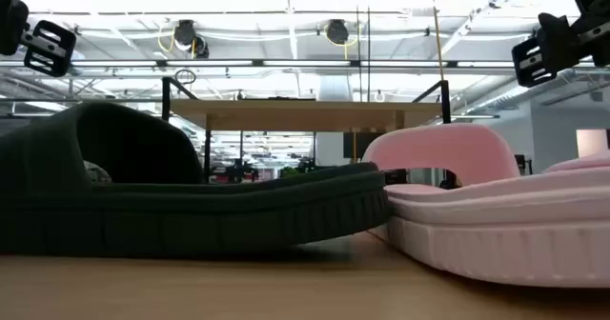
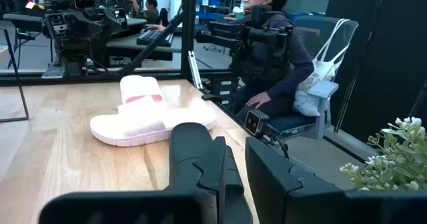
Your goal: Pick and place slides into the shelf
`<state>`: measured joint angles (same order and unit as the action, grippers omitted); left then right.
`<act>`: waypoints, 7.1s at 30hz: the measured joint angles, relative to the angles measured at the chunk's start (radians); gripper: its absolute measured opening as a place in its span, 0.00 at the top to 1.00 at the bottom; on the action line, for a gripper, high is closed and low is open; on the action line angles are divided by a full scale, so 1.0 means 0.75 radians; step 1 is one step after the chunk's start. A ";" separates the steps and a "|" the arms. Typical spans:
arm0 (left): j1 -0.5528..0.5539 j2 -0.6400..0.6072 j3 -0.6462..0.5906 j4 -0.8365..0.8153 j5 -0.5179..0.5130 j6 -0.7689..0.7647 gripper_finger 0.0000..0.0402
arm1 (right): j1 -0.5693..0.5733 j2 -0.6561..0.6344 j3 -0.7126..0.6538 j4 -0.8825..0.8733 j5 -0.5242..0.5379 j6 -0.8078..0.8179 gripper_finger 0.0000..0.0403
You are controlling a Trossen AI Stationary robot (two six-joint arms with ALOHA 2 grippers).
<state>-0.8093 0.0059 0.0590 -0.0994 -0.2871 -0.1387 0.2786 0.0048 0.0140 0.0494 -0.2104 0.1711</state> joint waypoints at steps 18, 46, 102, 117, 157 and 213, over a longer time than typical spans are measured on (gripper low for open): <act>0.000 0.000 0.000 0.000 0.000 0.000 0.86 | 0.000 0.000 0.000 0.000 0.000 0.000 0.52; 0.000 0.001 0.000 0.000 0.000 0.000 0.86 | 0.000 0.000 0.000 0.000 0.001 0.000 0.52; 0.000 0.001 -0.001 0.699 -0.281 0.044 0.86 | 0.006 0.440 0.130 1.171 -0.040 -0.203 0.52; 0.000 0.104 0.085 0.538 -0.401 0.100 0.86 | 0.006 0.696 0.315 1.225 -0.037 -0.374 0.52; 0.011 1.993 1.489 -1.120 -0.048 -1.287 0.86 | 0.006 0.792 0.318 1.195 0.106 -0.419 0.52; 0.072 1.999 1.488 -1.179 0.141 -1.506 0.54 | 0.006 0.792 0.319 1.173 0.105 -0.420 0.52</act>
<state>-0.7551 1.5052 1.1751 -0.9833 -0.1811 -1.2684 0.2831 0.5991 0.2531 0.9295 -0.1313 -0.1440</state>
